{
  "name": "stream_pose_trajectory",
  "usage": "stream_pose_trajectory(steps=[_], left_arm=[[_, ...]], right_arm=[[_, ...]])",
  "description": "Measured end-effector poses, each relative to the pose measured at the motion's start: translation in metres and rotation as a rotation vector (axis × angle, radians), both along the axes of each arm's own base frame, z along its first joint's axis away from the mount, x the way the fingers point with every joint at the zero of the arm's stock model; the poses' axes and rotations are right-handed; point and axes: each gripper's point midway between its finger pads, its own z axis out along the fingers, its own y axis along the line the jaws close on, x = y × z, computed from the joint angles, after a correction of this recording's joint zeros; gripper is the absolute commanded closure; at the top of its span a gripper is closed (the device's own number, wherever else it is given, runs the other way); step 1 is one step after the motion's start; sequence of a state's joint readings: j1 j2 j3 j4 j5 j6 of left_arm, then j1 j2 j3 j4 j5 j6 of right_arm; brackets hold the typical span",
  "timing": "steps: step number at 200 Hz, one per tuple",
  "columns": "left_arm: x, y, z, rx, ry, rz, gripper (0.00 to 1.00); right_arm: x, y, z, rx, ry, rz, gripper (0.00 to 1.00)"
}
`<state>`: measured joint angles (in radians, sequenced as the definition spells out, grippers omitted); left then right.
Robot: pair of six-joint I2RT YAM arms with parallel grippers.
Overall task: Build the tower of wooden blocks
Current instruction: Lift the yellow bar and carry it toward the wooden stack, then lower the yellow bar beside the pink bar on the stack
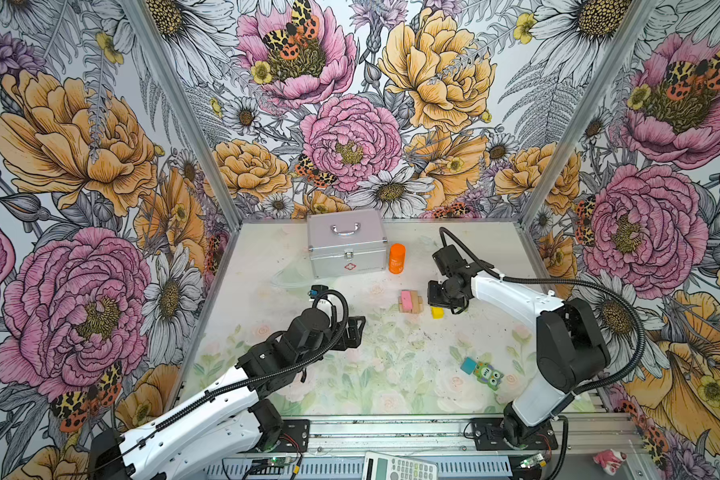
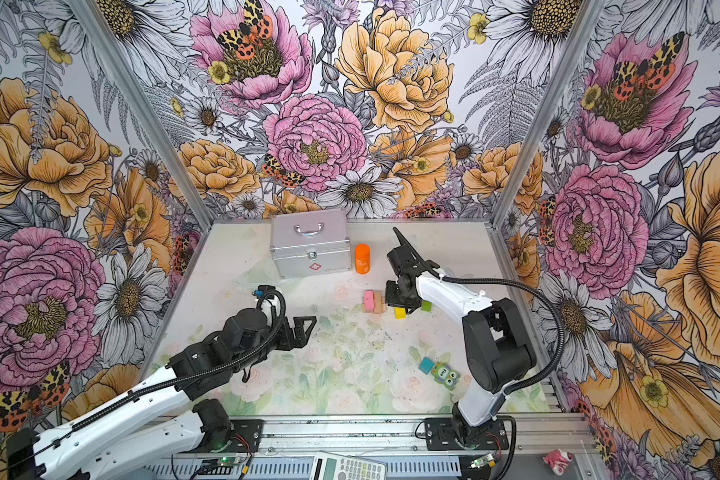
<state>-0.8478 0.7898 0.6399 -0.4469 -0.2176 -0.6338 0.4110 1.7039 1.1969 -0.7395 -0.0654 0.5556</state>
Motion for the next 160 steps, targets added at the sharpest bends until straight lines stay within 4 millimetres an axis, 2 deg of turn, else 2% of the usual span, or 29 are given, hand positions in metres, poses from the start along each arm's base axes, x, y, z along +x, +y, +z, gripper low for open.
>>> stream_pose_trajectory(steps=[75, 160], left_arm=[[0.004, 0.004, 0.0, 0.0, 0.0, 0.02, 0.01], [0.006, 0.006, -0.002, 0.006, 0.006, 0.028, 0.01]], right_arm=[[0.016, 0.025, -0.004, 0.019, -0.002, 0.063, 0.67], [0.014, 0.036, -0.008, 0.03, 0.007, 0.095, 0.67]])
